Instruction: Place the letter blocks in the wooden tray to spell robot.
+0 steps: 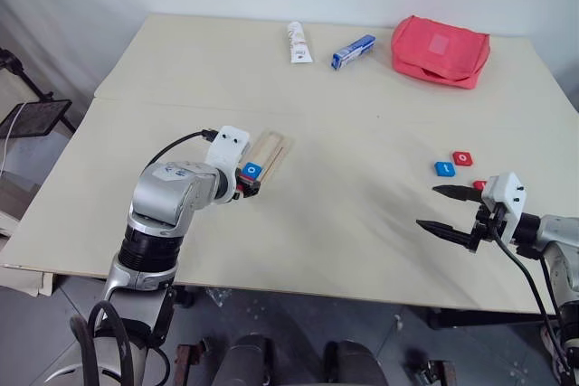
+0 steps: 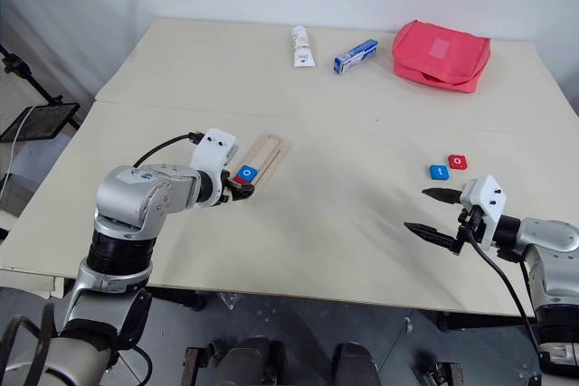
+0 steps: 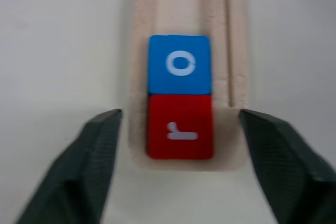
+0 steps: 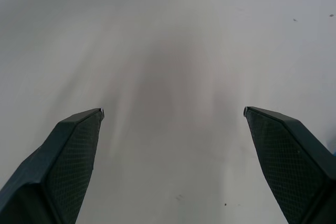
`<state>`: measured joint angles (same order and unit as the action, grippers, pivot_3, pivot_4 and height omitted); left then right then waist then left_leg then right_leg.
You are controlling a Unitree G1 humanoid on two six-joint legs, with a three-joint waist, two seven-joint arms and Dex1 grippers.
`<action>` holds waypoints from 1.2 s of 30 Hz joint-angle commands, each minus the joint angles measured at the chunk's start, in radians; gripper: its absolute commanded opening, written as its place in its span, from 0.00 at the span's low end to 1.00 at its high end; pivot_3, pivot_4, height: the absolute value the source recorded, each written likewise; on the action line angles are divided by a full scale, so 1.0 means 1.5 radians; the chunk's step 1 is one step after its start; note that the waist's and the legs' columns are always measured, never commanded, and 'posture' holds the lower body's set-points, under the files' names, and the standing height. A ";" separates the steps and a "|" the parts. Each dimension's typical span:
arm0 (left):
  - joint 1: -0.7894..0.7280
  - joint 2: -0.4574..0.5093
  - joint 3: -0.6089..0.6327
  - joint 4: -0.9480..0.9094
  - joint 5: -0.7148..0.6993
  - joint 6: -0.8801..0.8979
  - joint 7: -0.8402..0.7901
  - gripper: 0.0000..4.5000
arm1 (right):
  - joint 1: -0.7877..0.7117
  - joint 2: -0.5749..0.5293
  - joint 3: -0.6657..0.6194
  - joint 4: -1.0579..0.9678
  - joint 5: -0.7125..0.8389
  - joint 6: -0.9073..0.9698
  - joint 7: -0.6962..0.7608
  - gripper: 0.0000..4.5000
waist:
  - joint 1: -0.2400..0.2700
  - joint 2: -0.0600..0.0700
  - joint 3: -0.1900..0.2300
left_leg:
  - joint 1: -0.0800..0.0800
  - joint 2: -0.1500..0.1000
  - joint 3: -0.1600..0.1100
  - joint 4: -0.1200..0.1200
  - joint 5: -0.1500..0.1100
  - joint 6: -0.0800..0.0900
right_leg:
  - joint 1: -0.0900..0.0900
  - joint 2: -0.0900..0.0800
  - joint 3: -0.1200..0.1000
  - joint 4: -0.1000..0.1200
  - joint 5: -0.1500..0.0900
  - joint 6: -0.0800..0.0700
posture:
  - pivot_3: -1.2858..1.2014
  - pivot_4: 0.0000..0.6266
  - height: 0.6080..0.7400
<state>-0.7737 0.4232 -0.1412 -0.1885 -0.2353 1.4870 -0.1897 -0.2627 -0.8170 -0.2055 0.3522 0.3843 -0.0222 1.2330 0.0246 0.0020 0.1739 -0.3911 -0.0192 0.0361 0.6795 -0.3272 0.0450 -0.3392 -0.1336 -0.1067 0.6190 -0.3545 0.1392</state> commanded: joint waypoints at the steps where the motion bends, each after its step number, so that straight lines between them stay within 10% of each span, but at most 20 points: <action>1: 0.012 0.031 -0.037 -0.008 0.001 -0.044 -0.034 0.67 | 0.000 -0.010 -0.026 -0.018 0.011 -0.007 -0.002 1.00 | 0.000 0.000 0.000 | 0.000 0.000 0.000 0.000 0.000 0.000 | 0.000 0.000 0.000 0.000 0.000 0.000 | 0.52 0.24 1.00; 11: 0.028 0.139 -0.076 -0.007 0.002 -0.178 -0.164 0.67 | 0.014 -0.011 -0.034 -0.029 0.012 -0.010 -0.009 1.00 | 0.000 0.000 0.000 | 0.000 0.000 0.000 0.000 0.000 0.000 | 0.000 0.000 0.000 0.000 0.000 0.000 | 0.52 0.24 1.00; 21: 0.016 0.095 -0.045 0.020 0.026 -0.178 -0.126 0.67 | 0.026 -0.014 -0.043 -0.038 0.010 0.000 -0.013 1.00 | 0.000 0.000 0.000 | 0.000 0.000 0.000 0.000 0.000 0.000 | 0.000 0.000 0.000 0.000 0.000 0.000 | 0.52 0.24 1.00; 27: -0.001 0.101 -0.036 0.006 0.039 -0.174 -0.116 0.99 | 0.024 -0.017 -0.044 -0.039 0.009 0.004 -0.013 1.00 | 0.000 0.000 0.000 | -0.001 0.000 0.000 0.000 0.000 0.000 | 0.000 0.000 0.000 0.000 0.000 0.000 | 0.52 0.24 1.00; 36: -0.026 0.034 0.006 0.010 0.024 -0.075 -0.091 1.00 | 0.012 -0.017 -0.037 -0.033 0.001 0.007 -0.015 1.00 | 0.001 0.000 0.000 | -0.001 0.000 0.000 0.000 0.000 0.000 | 0.000 0.000 0.000 0.001 0.000 0.000 | 0.52 0.24 1.00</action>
<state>-0.7840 0.4782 -0.1576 -0.1532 -0.1949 1.3563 -0.3379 -0.2343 -0.8174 -0.2403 0.3158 0.3805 -0.0156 1.2137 0.0265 0.0019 0.1741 -0.3920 -0.0195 0.0358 0.6802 -0.3273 0.0454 -0.3397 -0.1338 -0.1073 0.6199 -0.3545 0.1392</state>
